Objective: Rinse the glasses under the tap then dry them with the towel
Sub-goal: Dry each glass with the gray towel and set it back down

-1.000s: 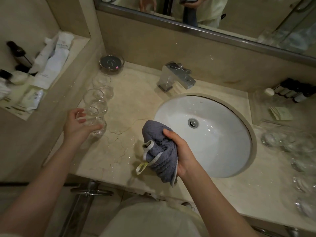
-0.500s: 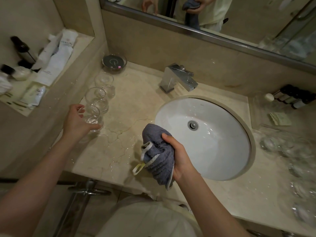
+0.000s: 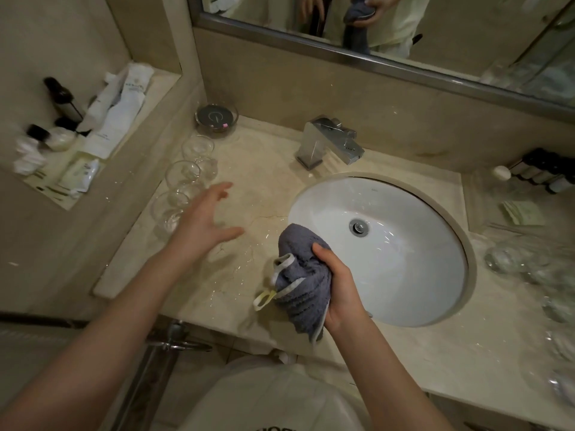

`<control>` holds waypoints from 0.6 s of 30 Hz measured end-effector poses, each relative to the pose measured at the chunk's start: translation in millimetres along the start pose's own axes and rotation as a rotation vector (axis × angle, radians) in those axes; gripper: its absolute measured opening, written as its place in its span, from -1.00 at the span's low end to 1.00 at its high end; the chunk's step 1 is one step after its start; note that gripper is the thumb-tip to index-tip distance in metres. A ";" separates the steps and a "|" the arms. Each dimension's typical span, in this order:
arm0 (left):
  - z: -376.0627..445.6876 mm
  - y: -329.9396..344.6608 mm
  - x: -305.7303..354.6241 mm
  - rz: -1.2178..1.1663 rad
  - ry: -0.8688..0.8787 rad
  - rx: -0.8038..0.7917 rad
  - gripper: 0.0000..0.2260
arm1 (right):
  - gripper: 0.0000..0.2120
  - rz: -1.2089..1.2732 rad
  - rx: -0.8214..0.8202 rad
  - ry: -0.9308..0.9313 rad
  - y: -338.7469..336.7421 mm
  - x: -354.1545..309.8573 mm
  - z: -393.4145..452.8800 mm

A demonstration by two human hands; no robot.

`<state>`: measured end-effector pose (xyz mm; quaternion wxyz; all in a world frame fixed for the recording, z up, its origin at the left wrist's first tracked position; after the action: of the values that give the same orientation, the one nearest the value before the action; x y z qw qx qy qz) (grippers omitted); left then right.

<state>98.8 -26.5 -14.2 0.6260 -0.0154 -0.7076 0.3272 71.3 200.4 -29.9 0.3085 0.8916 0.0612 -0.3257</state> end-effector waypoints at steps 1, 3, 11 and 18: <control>-1.5 17.0 8.2 -0.045 -0.021 -0.069 -0.26 | -0.64 0.021 0.001 -0.019 -4.4 -2.8 -4.3; -3.8 50.2 24.3 -0.072 -0.022 -0.174 -0.30 | -0.63 0.068 0.021 -0.051 -18.1 -6.9 -14.5; -3.5 191.8 100.5 -0.024 0.036 -0.518 -0.37 | -0.64 0.248 0.264 -0.163 -111.5 -13.2 -79.1; -17.6 332.5 179.9 -0.010 0.132 -0.758 -0.48 | -0.50 0.457 0.448 -0.311 -219.2 -33.2 -145.2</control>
<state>-53.2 320.1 -17.0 0.6218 -0.2634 -0.7366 0.0377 56.3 464.9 -34.4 0.1760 0.8674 -0.2605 -0.3857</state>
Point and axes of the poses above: each hand's wrist, its own z-axis towards the middle knuckle, its own y-axis out of the palm, x = y × z, the point moved 6 cm from there along z, towards the middle knuckle, and after that the axes turned 12 degrees about -z, right-handed, at the moved point
